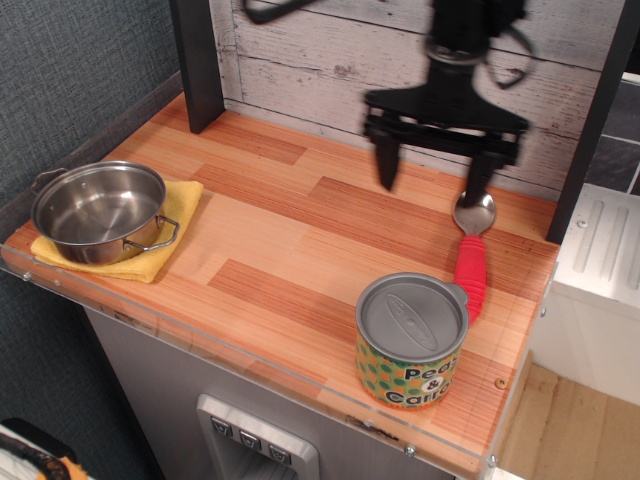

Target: Move the red spoon just behind the pot on the cloth.

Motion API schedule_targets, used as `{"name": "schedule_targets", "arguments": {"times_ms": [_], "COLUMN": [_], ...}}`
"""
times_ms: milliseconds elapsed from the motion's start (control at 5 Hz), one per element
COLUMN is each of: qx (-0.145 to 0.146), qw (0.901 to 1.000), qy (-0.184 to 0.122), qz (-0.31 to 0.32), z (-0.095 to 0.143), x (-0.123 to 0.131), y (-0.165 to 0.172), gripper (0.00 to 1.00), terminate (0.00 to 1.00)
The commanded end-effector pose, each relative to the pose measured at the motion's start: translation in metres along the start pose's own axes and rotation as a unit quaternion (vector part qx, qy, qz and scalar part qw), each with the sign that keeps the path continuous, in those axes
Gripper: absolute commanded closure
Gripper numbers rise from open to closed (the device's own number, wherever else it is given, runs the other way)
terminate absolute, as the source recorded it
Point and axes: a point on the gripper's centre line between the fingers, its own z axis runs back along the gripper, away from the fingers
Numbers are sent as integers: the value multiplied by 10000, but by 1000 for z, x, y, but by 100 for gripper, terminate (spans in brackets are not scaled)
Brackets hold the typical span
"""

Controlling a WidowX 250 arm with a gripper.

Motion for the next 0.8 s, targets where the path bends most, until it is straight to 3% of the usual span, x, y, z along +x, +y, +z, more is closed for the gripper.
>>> {"name": "schedule_targets", "arguments": {"times_ms": [0,600], "qx": [-34,118], "qw": [9994,9987], "qy": [123,368], "qz": [-324,-334], "z": [-22,-50], "x": [8,5], "y": [-36,-39], "gripper": [0,0], "terminate": [0,0]}}
